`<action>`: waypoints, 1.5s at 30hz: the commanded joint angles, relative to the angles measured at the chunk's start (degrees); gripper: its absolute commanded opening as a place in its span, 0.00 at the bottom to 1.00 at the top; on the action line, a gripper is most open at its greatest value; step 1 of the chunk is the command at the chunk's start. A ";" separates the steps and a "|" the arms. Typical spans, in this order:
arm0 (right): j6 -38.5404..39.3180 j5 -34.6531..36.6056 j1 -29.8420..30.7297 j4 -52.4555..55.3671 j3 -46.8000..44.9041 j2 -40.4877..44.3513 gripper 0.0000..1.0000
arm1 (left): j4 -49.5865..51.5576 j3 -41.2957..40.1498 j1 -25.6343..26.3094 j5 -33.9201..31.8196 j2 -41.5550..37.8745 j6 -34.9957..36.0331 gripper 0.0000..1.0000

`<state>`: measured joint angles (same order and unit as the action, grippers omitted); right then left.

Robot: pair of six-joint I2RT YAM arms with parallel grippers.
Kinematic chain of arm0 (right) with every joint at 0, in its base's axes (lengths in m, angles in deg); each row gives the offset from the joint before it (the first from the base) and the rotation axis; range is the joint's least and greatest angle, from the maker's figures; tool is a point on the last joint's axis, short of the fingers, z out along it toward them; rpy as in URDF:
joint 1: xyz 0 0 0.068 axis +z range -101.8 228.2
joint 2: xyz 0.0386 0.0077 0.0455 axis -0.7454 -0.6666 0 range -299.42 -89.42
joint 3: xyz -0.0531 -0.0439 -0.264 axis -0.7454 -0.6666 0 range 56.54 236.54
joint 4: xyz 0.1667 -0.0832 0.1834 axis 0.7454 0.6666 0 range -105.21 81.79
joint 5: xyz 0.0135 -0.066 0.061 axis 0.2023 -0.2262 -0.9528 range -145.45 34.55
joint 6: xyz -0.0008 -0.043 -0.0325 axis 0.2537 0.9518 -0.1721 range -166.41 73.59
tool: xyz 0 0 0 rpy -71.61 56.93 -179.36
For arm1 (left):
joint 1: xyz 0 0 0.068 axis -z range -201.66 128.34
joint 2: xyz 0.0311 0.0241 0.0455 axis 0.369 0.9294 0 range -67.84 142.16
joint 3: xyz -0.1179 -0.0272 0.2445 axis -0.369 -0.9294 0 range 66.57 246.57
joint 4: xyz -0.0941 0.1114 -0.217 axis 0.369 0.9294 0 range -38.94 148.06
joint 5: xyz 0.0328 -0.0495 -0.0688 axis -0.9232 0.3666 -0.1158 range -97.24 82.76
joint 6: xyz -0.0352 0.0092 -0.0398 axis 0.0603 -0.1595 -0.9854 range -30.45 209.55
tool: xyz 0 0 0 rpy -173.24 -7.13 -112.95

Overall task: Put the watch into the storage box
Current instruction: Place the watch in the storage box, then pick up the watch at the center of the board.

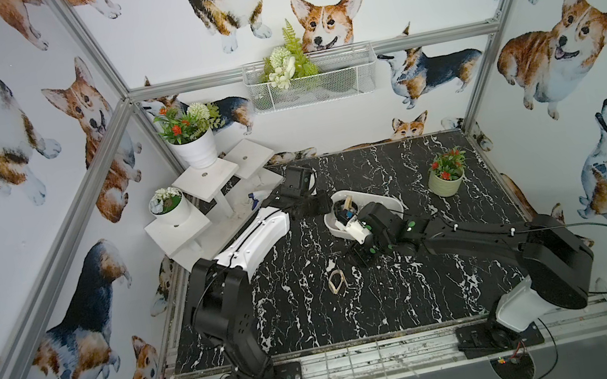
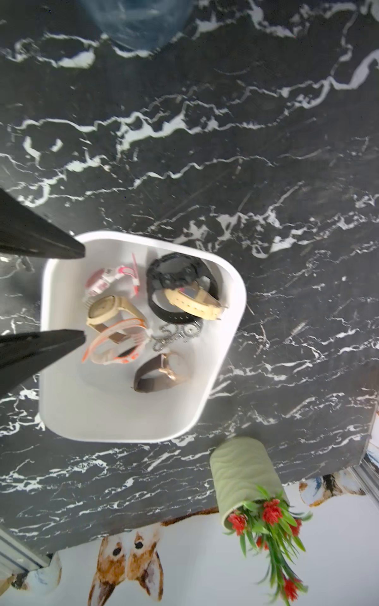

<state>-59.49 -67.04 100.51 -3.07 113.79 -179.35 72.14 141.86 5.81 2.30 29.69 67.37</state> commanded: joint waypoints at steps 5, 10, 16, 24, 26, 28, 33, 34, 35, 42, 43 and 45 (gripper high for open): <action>-3.57 3.31 2.88 1.82 4.41 -9.60 0.54 | -6.71 -16.14 -0.47 -2.52 -10.44 -2.23 0.41; -3.79 4.23 3.41 3.68 6.92 -14.22 0.52 | -9.07 -22.01 -0.72 -2.44 -13.10 -2.96 0.41; -2.86 4.96 4.45 5.46 9.17 -17.83 0.49 | -10.18 -24.91 -1.03 -2.09 -13.43 -3.14 0.41; -2.21 6.70 5.25 7.14 10.52 -19.83 0.30 | -10.11 -24.97 -1.39 -2.02 -13.49 -2.93 0.41; -2.19 7.17 5.41 7.52 10.77 -20.02 0.20 | -9.92 -24.92 -1.41 -2.16 -13.60 -2.65 0.41; -2.13 7.29 5.43 7.63 10.89 -20.07 0.13 | -9.66 -24.93 -1.60 -2.35 -13.99 -2.48 0.41; -1.97 6.57 5.43 5.81 9.53 -16.66 0.00 | -9.00 -24.60 -1.89 -2.65 -15.24 -1.88 0.42; -1.81 6.26 5.43 5.22 9.11 -15.49 0.00 | -8.95 -24.51 -1.90 -2.58 -15.51 -1.67 0.42; -1.70 6.30 5.34 4.27 8.64 -13.86 0.00 | -9.03 -24.32 -1.89 -2.31 -15.85 -1.54 0.42; -5.81 5.01 -1.27 -1.58 3.15 -1.04 0.00 | -13.52 -23.60 -1.40 5.22 -16.61 0.06 0.42; -6.37 5.17 -2.93 -1.17 2.78 0.97 0.00 | -14.66 -23.57 -1.25 6.69 -16.72 0.15 0.42; -6.75 6.94 -5.82 0.94 2.42 3.78 0.00 | -16.63 -23.48 -0.67 8.94 -16.50 0.26 0.42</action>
<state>-64.21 -61.47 97.08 -1.67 116.77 -178.43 59.95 117.92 4.60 5.98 13.32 66.39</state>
